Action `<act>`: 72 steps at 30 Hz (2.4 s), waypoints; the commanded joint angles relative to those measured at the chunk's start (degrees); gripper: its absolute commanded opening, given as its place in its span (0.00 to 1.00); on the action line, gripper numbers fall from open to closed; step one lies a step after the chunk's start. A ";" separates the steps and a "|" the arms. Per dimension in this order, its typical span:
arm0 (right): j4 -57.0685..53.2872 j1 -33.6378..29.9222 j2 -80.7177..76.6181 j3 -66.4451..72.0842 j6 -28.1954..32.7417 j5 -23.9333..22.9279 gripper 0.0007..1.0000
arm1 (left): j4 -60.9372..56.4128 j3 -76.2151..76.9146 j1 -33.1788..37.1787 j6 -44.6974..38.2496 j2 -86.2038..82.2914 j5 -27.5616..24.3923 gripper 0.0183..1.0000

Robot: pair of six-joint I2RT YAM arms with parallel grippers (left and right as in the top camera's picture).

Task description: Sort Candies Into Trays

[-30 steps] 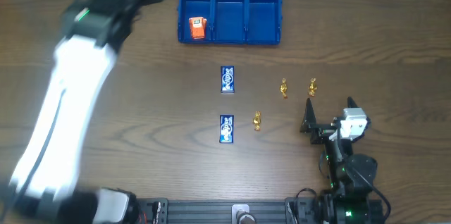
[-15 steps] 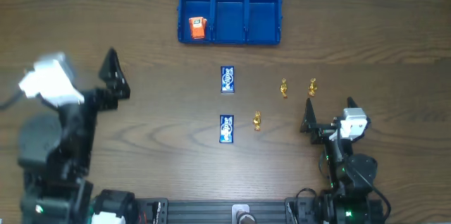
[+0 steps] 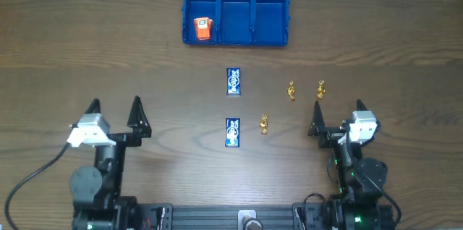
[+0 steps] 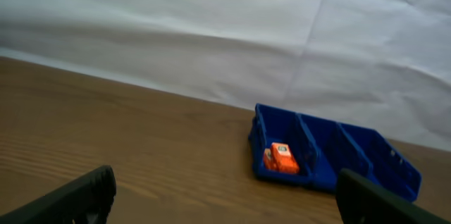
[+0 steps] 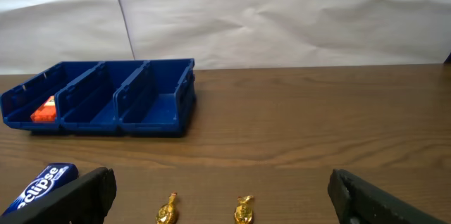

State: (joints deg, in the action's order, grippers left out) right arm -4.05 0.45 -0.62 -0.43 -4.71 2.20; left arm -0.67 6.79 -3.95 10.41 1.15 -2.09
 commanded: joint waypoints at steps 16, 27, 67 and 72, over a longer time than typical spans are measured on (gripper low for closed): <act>-0.57 -0.57 0.33 -0.02 0.70 0.48 1.00 | 4.52 -6.51 0.17 -3.37 -0.96 -5.22 1.00; -0.57 -0.57 0.33 -0.02 0.70 0.48 1.00 | 4.52 -6.51 0.17 -3.39 -0.94 -4.98 1.00; -23.45 6.93 -42.91 -42.32 -12.37 27.45 1.00 | 4.52 -6.51 0.17 -3.37 -0.94 -4.98 1.00; -35.47 18.16 -59.49 -55.82 -13.25 25.64 1.00 | 4.52 -6.51 0.17 -3.39 -0.94 -4.98 1.00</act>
State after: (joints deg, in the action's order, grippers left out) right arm -35.70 12.67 -52.14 -49.78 -17.45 27.88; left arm 1.69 1.21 -3.95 7.25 0.64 -5.91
